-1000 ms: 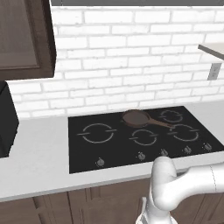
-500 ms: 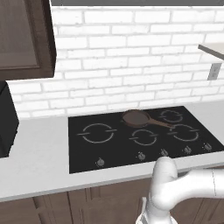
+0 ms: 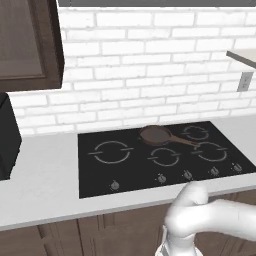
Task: Pick the kettle from the counter and place it on a stove burner. Then turn the burner on.
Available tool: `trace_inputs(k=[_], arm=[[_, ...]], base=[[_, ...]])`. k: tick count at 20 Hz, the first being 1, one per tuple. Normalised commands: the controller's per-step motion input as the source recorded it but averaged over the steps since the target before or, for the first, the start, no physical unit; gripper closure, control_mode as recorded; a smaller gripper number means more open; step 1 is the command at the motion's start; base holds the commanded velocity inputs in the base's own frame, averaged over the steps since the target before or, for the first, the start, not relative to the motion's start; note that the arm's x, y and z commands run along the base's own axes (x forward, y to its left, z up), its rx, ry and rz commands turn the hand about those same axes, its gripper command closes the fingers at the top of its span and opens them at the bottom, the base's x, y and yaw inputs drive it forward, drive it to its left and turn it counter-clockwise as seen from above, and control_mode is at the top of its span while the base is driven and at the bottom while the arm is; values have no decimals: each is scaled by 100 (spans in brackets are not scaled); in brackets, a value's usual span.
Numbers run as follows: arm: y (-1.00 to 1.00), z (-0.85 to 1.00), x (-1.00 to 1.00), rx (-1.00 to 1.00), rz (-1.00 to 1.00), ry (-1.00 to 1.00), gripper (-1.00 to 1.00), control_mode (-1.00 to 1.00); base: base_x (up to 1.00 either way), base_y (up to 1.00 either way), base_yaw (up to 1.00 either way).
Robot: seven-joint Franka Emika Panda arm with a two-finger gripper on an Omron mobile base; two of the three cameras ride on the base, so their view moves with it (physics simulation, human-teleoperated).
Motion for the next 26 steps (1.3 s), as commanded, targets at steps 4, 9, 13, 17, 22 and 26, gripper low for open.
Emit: trace_inputs(k=[4, 9, 13, 17, 22, 26], arm=[[100, 52, 0, 0, 7, -17, 100, -100], [100, 52, 0, 0, 1, -21, 100, -100], [100, 50, 0, 0, 0, -17, 100, -100], [100, 50, 0, 0, 0, -13, 100, -100], [100, 49, 1, 0, 0, -6, 100, -100], [100, 44, 6, 0, 0, 0, 100, -100]], base=[[0, 0, 0], [0, 0, 0], [0, 0, 0], [0, 0, 0], [0, 0, 0], [0, 0, 0]])
